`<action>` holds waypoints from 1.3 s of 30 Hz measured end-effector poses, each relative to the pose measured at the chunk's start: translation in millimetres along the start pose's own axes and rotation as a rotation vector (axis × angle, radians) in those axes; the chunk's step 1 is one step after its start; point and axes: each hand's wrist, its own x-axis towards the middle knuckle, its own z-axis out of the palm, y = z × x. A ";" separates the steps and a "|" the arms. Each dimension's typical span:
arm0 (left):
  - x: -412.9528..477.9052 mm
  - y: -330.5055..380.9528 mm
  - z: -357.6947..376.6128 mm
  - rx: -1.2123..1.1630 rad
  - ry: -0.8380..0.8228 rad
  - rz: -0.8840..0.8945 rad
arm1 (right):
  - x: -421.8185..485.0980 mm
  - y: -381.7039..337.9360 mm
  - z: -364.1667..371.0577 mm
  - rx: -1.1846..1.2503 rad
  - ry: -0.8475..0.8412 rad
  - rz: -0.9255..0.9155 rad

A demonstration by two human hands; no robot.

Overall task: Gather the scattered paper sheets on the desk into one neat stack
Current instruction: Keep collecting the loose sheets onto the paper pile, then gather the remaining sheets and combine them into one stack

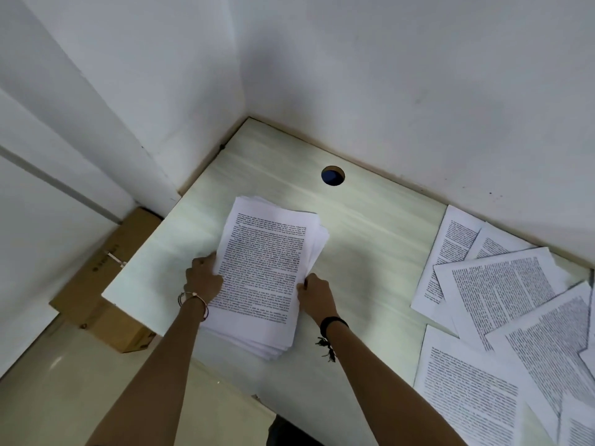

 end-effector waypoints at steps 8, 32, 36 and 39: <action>-23.4 81.4 54.6 -0.039 -0.158 0.154 | -24.9 59.7 -58.8 0.031 0.323 0.139; -159.7 170.5 186.4 0.045 0.246 0.187 | -133.6 203.1 -131.1 0.283 0.386 0.034; -185.0 162.2 198.9 -0.030 0.223 0.240 | -125.2 184.3 -110.2 0.215 0.159 -0.119; -189.5 144.5 198.8 -0.090 0.142 0.322 | -124.8 172.9 -103.9 0.129 0.062 -0.186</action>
